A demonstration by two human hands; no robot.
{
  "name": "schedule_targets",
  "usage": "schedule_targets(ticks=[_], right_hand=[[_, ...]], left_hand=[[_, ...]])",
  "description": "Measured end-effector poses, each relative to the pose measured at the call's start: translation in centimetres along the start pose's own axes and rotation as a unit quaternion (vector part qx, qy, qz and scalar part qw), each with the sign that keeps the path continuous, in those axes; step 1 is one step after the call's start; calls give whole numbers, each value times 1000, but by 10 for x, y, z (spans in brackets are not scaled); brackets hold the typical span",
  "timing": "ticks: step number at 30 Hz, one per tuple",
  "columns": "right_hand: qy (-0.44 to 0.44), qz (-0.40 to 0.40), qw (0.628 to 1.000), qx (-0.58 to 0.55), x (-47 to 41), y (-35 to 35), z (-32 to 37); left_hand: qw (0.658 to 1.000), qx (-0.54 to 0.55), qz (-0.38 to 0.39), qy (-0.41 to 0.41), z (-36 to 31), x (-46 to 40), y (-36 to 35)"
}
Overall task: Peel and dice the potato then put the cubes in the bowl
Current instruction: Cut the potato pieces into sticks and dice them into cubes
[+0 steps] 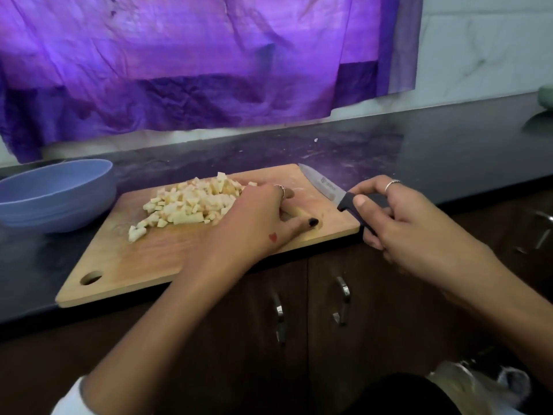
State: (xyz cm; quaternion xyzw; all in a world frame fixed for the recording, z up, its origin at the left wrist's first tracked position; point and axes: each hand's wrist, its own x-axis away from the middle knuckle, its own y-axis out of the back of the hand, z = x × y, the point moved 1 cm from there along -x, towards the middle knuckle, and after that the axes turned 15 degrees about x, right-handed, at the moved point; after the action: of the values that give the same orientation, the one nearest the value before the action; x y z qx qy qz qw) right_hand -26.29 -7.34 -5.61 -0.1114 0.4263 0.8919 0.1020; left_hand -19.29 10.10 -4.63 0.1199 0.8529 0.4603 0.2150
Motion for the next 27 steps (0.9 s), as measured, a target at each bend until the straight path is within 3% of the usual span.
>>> schedule_targets(ticks=[5,14,21,27], right_hand=[[36,2,998,59,-2,1,-8],[28,36,998,45,-2,-4,-11],[30,34,992,116,-3,1,-1],[18,79,985,151,-15,13,4]], left_hand=[[997,-41,-72,2,-2,11,-17],[999,-2,-50,-20,-2,4,-16],[998,34,-51,-23,0,3,-17],[999,21,-45,-12,-4,1,-15]])
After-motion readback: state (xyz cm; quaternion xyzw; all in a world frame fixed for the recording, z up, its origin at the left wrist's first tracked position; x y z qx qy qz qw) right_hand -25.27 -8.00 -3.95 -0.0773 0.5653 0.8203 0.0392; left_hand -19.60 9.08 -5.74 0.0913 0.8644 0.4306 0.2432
